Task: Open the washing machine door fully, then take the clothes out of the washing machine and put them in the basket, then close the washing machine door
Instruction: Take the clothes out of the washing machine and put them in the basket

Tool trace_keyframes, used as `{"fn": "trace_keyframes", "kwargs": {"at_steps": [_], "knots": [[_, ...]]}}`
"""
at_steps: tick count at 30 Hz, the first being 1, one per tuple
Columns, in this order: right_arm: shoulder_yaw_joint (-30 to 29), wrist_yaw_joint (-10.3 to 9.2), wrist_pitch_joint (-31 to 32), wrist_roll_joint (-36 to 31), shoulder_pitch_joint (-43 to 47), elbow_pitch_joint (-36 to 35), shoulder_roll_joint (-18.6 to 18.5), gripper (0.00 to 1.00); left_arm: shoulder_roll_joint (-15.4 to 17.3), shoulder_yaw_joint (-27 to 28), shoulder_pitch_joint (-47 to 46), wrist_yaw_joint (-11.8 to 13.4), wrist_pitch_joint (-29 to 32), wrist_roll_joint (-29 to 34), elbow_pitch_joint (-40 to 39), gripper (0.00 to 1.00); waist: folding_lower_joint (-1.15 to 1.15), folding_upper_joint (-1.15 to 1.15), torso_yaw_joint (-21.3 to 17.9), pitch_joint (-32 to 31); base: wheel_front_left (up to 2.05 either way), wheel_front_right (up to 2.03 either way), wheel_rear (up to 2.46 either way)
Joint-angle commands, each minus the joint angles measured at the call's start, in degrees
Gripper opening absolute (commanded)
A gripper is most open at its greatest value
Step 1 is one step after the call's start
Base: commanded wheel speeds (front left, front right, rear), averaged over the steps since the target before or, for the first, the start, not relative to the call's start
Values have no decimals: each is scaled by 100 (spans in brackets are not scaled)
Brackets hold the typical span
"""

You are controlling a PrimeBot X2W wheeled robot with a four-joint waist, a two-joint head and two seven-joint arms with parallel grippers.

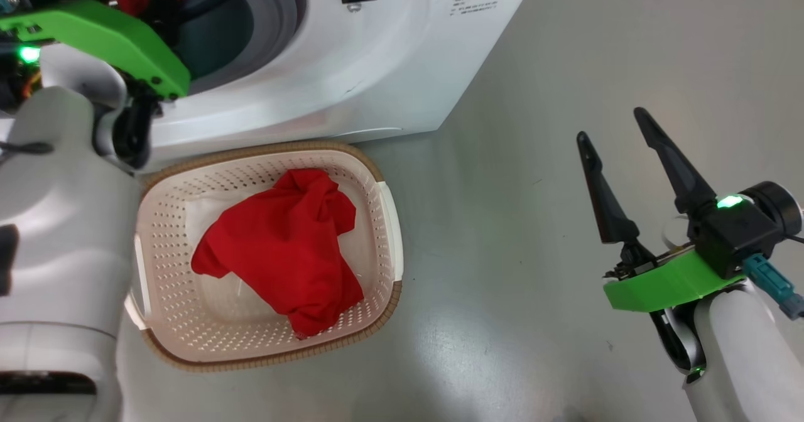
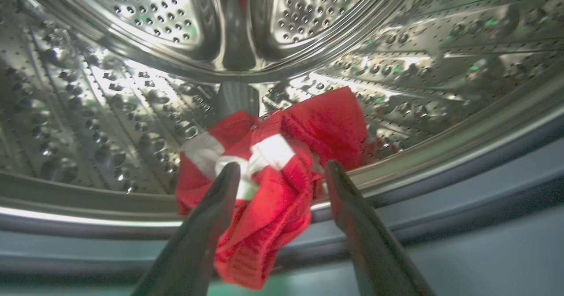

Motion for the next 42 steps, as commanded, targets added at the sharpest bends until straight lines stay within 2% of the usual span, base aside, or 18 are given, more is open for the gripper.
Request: {"fn": "trace_keyframes", "kwargs": {"at_steps": [1, 5, 10, 20, 21, 22, 23, 24, 29, 36, 42], "knots": [[161, 36, -36, -31, -7, -157, -28, 100, 356, -17, -125, -31, 101, -35, 6, 100, 0, 0, -4, 7, 0, 0, 0], [261, 36, -36, 19, -51, -184, -13, 100, 531, -185, -269, -31, 338, -25, 402, 100, 0, 0, -66, 20, 0, 0, 0], [325, 36, -36, 87, -88, -177, -10, 100, 490, -292, -346, -32, 611, -356, 567, 100, 0, 0, -136, 83, 0, 0, 0], [357, 36, -36, 170, -127, -174, 0, 100, 675, -579, -419, -32, 575, -512, 843, 100, 0, 0, -248, 146, 0, 0, 0], [356, 36, -36, 182, -132, -178, -3, 100, 693, -604, -440, -6, 531, -481, 897, 85, 0, 0, -254, 149, 0, 0, 0], [348, 36, -36, 188, -138, -191, -2, 100, 702, -621, -461, 46, 504, -458, 961, 51, 0, 0, -257, 149, 0, 0, 0], [327, 36, -36, 195, -140, -215, 5, 100, 697, -643, -482, 76, 489, -439, 1015, 45, 0, 0, -256, 148, 0, 0, 0], [310, 36, -36, 202, -137, -233, 8, 100, 682, -651, -502, 94, 472, -437, 1059, 0, 0, 0, -249, 147, 0, 0, 0], [317, 36, -36, 217, -140, -243, -8, 100, 613, -734, -548, 173, 203, -372, 1169, 0, 0, 0, -195, 130, 0, 0, 0], [319, 36, -36, 231, -96, -178, -6, 100, 622, -704, -451, 232, -550, -390, 1213, 0, 0, 0, -99, -33, 0, 0, 0], [277, 36, -36, 257, -30, -154, -13, 100, 691, -634, -248, 183, -888, -457, 1191, 0, 0, 0, -33, -248, 0, 0, 0]]}}
